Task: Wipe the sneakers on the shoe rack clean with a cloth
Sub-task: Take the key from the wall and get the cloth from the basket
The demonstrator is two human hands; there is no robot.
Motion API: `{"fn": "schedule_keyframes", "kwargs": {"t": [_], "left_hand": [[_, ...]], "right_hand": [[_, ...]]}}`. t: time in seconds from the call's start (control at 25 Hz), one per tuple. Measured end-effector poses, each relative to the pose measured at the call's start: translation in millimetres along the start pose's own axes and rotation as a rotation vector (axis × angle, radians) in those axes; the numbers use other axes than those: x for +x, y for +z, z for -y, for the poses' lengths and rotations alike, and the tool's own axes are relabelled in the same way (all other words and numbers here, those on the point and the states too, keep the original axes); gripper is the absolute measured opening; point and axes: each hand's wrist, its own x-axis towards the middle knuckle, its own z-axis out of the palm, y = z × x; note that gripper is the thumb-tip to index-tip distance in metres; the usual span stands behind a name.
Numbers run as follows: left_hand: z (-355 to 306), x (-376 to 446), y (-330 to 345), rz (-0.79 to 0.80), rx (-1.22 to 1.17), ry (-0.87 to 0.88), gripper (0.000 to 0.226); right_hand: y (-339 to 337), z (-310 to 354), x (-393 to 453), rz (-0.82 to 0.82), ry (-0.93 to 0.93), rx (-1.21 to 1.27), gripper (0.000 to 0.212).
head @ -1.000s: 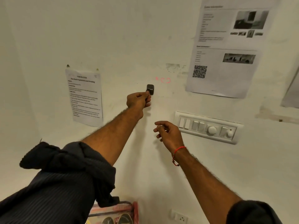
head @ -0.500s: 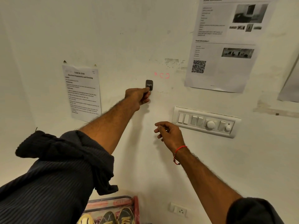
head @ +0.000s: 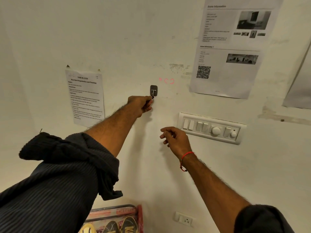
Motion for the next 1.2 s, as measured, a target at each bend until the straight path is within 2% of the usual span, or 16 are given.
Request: {"fn": "schedule_keyframes", "kwargs": {"t": [0.2, 0.32, 0.52, 0.6, 0.72, 0.88, 1.2], "left_hand": [[31.8, -4.4, -4.1, -0.025, 0.013, 0.028, 0.011], [70.4, -12.3, -9.0, -0.039, 0.161, 0.074, 0.013], [158.4, -52.4, -10.4, -0.003, 0.481, 0.387, 0.012], [196.0, -68.4, -14.7, 0.019, 0.633, 0.518, 0.022], [250.7, -96.7, -24.7, 0.047, 0.809, 0.607, 0.034], [315.3, -141.5, -35.6, 0.114, 0.969, 0.597, 0.042], [394.0, -213.7, -22.9, 0.331, 1.135, 0.428, 0.064]], "right_hand": [[-2.8, 2.2, -0.1, -0.011, -0.013, -0.003, 0.022], [-8.6, -0.6, -0.4, -0.042, -0.006, -0.012, 0.022], [-13.2, -17.0, -11.9, -0.070, 0.019, -0.080, 0.023], [-16.6, -31.5, -22.4, -0.068, 0.034, -0.110, 0.023], [-27.9, -60.8, -43.9, -0.054, 0.082, -0.160, 0.024], [-48.0, -111.0, -88.2, -0.044, 0.196, -0.217, 0.025], [-95.7, -202.1, -183.3, -0.026, 0.432, -0.279, 0.024]]}}
